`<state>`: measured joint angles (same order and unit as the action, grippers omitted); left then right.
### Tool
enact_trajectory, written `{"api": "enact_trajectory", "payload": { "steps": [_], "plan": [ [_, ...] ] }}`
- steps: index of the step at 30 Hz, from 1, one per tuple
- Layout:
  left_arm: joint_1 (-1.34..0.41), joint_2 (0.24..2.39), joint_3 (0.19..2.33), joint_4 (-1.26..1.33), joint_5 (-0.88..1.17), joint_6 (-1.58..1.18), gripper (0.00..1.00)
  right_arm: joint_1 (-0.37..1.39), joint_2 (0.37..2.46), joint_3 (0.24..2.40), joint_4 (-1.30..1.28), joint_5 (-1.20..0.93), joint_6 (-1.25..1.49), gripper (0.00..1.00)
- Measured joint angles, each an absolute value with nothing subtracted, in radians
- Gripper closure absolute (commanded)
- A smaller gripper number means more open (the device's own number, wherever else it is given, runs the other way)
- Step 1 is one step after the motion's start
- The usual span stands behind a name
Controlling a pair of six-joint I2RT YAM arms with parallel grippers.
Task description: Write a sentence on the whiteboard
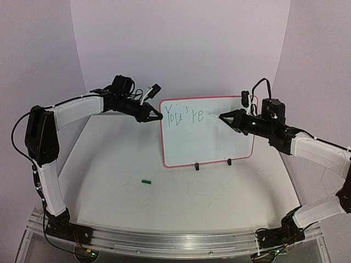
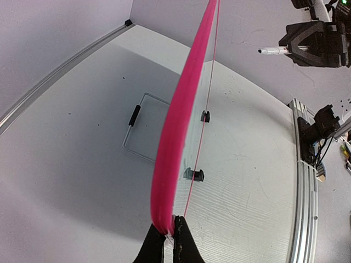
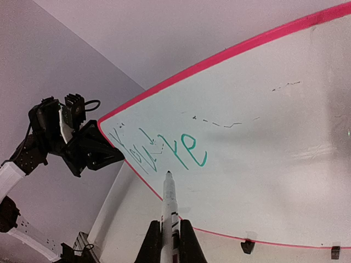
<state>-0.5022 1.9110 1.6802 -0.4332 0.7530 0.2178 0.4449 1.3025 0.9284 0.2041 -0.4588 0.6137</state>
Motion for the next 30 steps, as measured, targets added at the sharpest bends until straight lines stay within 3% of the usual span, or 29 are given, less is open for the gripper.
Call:
{"api": "enact_trajectory", "payload": {
  "steps": [12, 30],
  "plan": [
    [-0.506, 1.911, 1.689, -0.449, 0.740, 0.221, 1.00, 0.327, 1.313, 0.916, 0.196, -0.630, 0.555, 1.00],
    [-0.512, 1.914, 1.715, -0.497, 0.729, 0.240, 1.00, 0.326, 1.390, 0.940, 0.195, -0.551, 0.525, 1.00]
  ]
}}
